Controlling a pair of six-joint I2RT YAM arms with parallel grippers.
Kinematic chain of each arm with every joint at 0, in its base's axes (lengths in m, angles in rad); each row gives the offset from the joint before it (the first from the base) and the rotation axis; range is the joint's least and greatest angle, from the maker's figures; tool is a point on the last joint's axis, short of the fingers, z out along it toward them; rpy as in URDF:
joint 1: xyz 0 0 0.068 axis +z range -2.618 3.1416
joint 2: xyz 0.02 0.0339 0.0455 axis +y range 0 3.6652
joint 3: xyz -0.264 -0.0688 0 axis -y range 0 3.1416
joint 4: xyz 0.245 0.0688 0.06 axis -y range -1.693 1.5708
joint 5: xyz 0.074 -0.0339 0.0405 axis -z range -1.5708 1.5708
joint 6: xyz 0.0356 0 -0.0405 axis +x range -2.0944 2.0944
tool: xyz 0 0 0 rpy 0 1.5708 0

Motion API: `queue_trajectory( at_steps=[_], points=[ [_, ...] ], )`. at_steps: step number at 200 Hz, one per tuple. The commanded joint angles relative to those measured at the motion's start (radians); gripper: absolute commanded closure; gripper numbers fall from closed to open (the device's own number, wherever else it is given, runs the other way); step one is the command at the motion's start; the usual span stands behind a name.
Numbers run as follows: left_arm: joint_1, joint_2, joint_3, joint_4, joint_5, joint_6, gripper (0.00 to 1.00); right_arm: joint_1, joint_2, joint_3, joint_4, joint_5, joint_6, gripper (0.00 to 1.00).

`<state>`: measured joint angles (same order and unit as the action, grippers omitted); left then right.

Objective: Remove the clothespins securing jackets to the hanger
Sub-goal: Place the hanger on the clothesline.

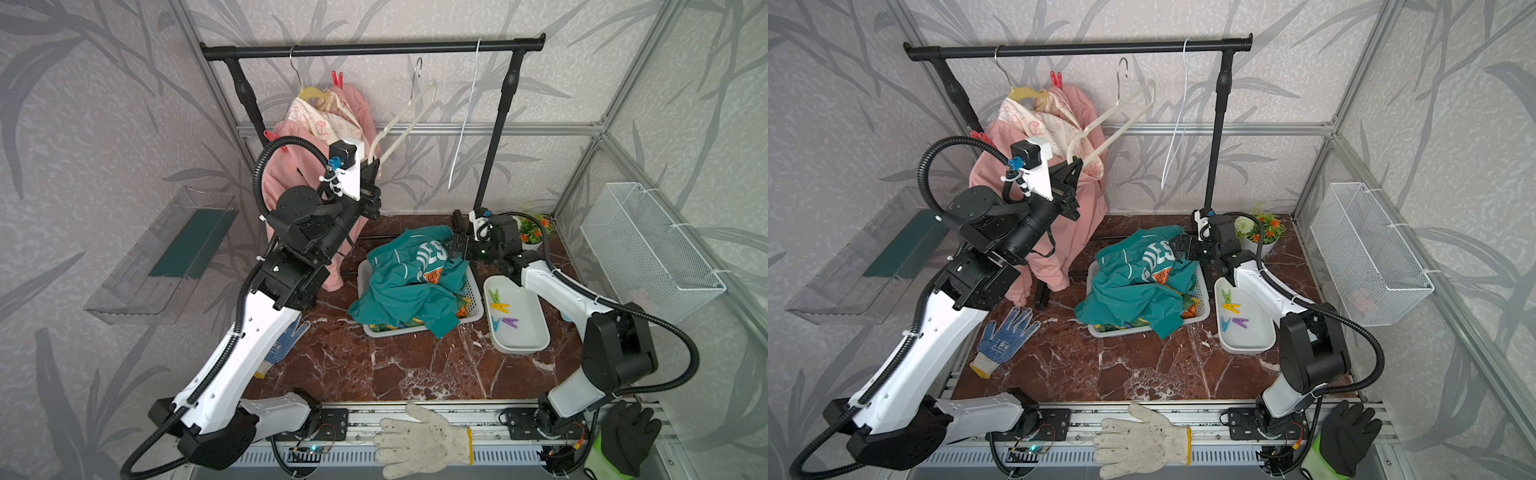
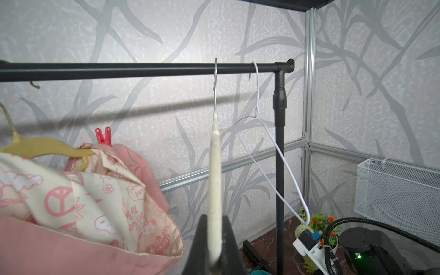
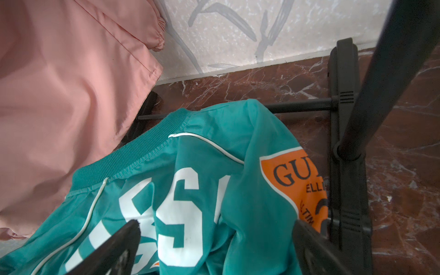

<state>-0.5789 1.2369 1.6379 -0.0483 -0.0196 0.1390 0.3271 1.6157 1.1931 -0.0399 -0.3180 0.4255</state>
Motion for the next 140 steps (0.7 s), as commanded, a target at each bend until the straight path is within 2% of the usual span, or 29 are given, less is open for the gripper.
queue_trajectory(
  at_steps=[1,81,140],
  points=[
    [-0.023,0.005,0.064,0.109,0.016,0.063,1.0,-0.003,-0.021,-0.003,-0.006,0.004,0.006,0.01],
    [-0.033,0.22,0.343,-0.042,-0.086,0.097,1.0,-0.003,-0.036,-0.008,-0.023,0.01,-0.002,0.01],
    [-0.03,0.307,0.424,-0.006,-0.112,0.08,1.0,-0.007,-0.063,-0.028,-0.029,0.017,-0.014,0.01]
  ],
)
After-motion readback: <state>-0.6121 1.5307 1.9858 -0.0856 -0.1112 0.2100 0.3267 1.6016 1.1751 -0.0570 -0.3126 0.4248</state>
